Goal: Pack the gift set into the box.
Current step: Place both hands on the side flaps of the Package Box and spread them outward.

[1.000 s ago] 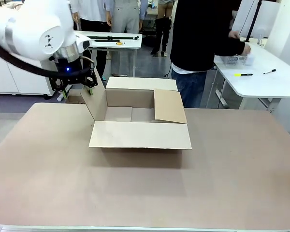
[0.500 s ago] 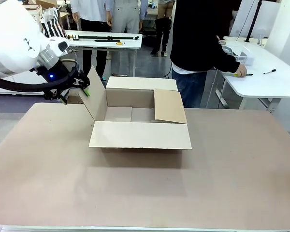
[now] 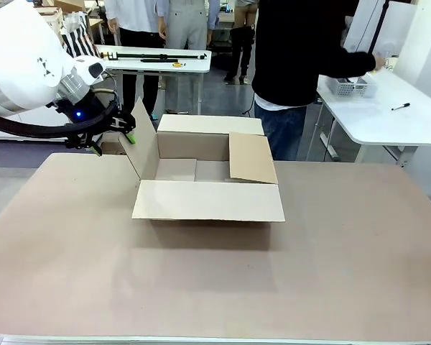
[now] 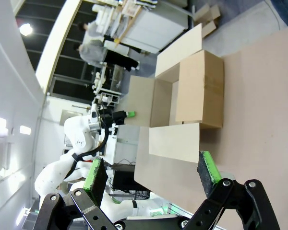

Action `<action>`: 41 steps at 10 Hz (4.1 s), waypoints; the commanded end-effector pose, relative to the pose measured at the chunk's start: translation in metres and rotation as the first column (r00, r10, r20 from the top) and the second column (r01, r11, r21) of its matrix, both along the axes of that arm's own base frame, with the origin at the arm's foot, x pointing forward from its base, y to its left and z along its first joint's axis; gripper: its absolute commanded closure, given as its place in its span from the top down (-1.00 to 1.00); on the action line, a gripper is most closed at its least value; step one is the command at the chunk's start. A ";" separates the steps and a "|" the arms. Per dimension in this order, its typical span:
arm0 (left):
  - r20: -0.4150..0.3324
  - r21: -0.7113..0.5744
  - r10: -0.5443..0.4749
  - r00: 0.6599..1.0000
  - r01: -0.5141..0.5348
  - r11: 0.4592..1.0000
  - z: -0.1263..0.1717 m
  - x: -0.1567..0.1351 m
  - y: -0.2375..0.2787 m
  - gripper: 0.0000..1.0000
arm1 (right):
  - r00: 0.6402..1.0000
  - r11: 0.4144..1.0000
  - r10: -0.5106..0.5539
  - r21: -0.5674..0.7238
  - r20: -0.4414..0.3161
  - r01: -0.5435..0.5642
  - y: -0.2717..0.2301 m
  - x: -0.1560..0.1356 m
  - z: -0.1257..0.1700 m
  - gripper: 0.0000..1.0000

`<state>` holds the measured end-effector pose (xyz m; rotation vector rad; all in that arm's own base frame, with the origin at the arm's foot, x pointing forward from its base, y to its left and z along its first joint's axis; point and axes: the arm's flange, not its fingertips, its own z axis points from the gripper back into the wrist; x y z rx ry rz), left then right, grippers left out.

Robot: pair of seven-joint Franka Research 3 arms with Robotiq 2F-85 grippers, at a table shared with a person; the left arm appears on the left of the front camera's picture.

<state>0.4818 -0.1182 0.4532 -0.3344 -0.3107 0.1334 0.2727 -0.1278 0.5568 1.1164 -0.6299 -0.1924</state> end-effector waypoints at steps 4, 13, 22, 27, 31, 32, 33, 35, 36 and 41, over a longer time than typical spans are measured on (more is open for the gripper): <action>0.002 0.020 0.017 1.000 -0.017 1.000 0.003 0.003 0.000 1.00 | 0.992 0.972 0.125 -0.199 0.005 -0.121 0.081 0.060 0.007 1.00; 0.002 0.020 0.017 1.000 -0.017 1.000 0.003 0.003 0.000 1.00 | 0.938 0.715 0.343 -0.632 -0.055 -0.298 0.295 0.100 -0.065 1.00; 0.002 0.020 0.017 1.000 -0.017 1.000 0.003 0.003 0.000 1.00 | 0.947 0.240 -0.125 -0.935 -0.296 -0.261 0.490 0.243 -0.106 1.00; 0.002 0.020 0.017 1.000 -0.017 1.000 0.003 0.003 0.000 1.00 | 0.928 -0.010 -0.294 -0.970 -0.228 -0.242 0.521 0.238 -0.134 1.00; 0.002 0.020 0.017 1.000 -0.017 1.000 0.003 0.003 0.000 1.00 | 0.929 0.073 -0.314 -0.980 -0.197 -0.183 0.527 0.245 -0.151 1.00; 0.002 0.020 0.017 1.000 -0.017 1.000 0.003 0.003 0.000 1.00 | 0.931 0.060 -0.315 -0.983 -0.183 -0.173 0.532 0.249 -0.157 1.00; 0.002 0.020 0.017 1.000 -0.017 1.000 0.003 0.003 0.000 1.00 | 0.931 0.044 -0.309 -0.980 -0.196 -0.192 0.537 0.255 -0.167 1.00; 0.002 0.020 0.017 1.000 -0.017 1.000 0.003 0.003 0.000 1.00 | 0.919 0.000 -0.350 -0.982 -0.178 -0.190 0.533 0.259 -0.176 1.00; 0.002 0.020 0.017 1.000 -0.017 1.000 0.003 0.003 0.000 1.00 | 0.914 -0.039 -0.372 -0.981 -0.161 -0.189 0.528 0.260 -0.178 1.00; 0.002 0.020 0.017 1.000 -0.017 1.000 0.003 0.003 0.000 1.00 | 0.891 -0.065 -0.450 -0.993 -0.057 -0.097 0.488 0.240 -0.138 1.00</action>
